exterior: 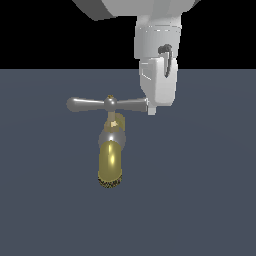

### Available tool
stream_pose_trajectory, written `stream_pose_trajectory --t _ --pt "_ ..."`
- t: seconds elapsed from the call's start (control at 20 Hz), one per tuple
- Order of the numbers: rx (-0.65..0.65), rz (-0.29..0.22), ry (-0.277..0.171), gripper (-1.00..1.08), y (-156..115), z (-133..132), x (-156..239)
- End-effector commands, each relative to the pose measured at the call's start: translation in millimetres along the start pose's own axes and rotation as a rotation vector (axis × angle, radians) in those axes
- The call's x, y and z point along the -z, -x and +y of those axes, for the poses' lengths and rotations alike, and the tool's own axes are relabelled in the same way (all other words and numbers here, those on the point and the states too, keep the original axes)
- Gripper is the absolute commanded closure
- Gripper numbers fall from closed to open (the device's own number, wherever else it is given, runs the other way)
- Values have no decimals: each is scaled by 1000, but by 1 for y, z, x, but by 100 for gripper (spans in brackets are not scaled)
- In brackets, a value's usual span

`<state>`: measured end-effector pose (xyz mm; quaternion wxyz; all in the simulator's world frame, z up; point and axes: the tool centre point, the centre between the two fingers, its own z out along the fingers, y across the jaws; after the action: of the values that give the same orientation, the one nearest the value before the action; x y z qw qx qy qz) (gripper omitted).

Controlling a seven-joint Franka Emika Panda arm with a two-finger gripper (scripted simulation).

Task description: Turn on the faucet by rotating a designated handle.

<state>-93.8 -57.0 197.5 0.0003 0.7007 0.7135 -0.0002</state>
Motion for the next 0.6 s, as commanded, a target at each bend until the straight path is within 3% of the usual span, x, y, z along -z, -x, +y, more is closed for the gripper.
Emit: stream_pose_trajectory --t 0.0,0.55 --pt "0 0 0 108 1 7 0" --pt "1 0 0 108 4 37 0"
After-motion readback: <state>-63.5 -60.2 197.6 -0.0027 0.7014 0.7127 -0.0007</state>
